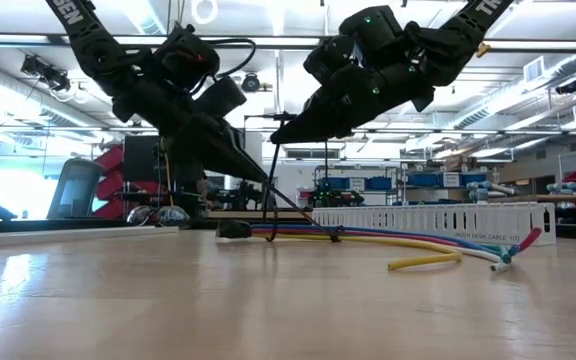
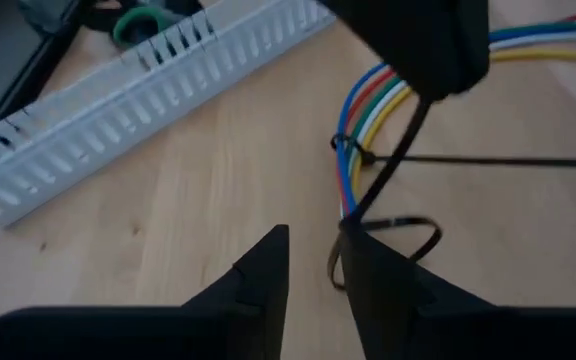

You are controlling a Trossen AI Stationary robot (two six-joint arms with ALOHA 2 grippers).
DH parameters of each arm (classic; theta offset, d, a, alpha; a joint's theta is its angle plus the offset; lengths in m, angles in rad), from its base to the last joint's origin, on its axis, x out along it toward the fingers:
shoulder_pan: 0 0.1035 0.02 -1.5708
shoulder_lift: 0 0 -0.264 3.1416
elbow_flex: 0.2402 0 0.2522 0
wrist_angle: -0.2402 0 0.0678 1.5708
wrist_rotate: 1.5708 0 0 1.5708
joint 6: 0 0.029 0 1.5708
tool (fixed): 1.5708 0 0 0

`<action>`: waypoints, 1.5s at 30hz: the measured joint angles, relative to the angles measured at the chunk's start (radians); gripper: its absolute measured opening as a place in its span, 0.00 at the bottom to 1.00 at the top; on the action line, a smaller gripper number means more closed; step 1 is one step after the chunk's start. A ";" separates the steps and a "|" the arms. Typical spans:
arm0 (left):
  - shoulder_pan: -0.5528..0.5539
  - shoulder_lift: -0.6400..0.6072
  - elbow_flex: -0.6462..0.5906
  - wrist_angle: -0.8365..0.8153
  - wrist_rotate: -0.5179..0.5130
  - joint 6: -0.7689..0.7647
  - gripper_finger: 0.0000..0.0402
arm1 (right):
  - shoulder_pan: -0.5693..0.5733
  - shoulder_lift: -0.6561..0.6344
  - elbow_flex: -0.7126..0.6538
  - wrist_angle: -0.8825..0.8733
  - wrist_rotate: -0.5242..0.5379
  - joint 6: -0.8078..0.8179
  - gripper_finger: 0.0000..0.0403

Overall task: Ziptie cables
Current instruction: Wrap the cable wires with black zip tie

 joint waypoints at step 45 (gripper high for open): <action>0.018 0.056 0.000 0.064 0.278 -0.019 0.22 | -0.013 0.000 0.000 0.055 -0.032 -0.002 0.00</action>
